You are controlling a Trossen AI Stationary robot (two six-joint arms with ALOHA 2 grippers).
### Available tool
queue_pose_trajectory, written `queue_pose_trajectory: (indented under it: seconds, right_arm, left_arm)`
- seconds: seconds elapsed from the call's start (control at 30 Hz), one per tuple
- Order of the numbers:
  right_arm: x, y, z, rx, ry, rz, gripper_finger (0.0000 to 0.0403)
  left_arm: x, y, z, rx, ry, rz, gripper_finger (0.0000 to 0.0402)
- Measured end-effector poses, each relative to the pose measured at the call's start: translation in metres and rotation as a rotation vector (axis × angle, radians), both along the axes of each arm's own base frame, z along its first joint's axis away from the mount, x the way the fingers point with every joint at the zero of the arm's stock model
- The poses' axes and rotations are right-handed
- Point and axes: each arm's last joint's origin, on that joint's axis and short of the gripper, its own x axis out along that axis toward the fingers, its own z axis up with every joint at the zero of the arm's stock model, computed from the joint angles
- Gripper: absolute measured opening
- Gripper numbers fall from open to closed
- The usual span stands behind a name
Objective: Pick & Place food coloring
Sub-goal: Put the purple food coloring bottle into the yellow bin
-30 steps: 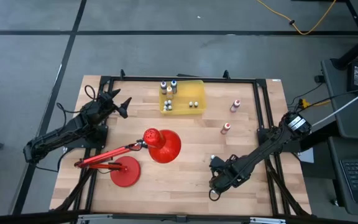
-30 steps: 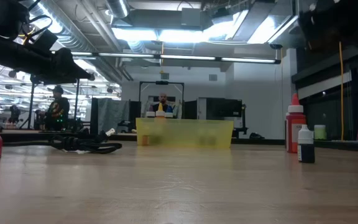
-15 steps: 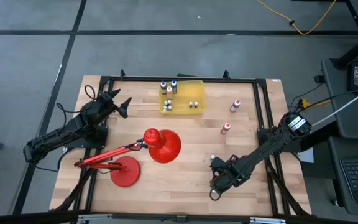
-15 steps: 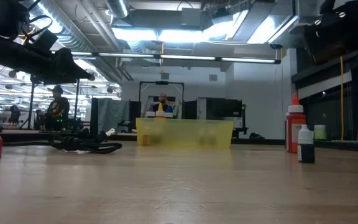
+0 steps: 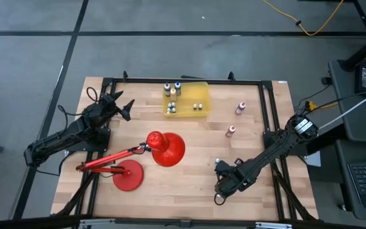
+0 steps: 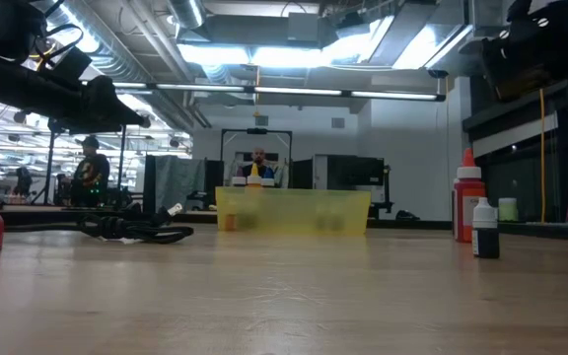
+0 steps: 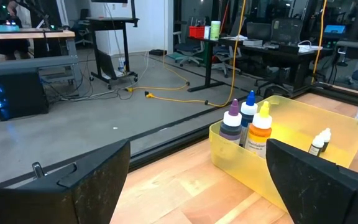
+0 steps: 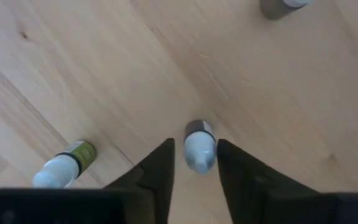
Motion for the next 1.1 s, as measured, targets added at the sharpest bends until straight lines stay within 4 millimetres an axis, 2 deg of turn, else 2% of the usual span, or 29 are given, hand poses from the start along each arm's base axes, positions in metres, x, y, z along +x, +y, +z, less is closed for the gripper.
queue_pose_trajectory:
  seconds: [0.27, 0.53, 0.7, 0.9, 1.1]
  right_arm:
    - [0.001, 0.001, 0.005, -0.011, 0.010, 0.068, 0.0054]
    - [0.019, -0.003, 0.045, -0.030, 0.017, 0.232, 0.0075]
    - [0.033, -0.012, 0.076, -0.040, 0.002, 0.332, 0.0060]
    - [0.047, -0.032, 0.115, -0.058, -0.009, 0.418, 0.0063]
    - [0.060, -0.069, 0.142, -0.088, 0.005, 0.465, 0.0063]
  left_arm:
    - [0.000, 0.000, 0.000, 0.000, 0.000, 0.000, 0.0364]
    - [0.000, 0.000, 0.000, 0.000, 0.000, 0.000, 0.0363]
    - [0.000, 0.000, 0.000, 0.000, 0.000, 0.000, 0.0365]
    - [0.000, 0.000, 0.000, 0.000, 0.000, 0.000, 0.0364]
    - [0.000, 0.000, 0.000, 0.000, 0.000, 0.000, 0.0364]
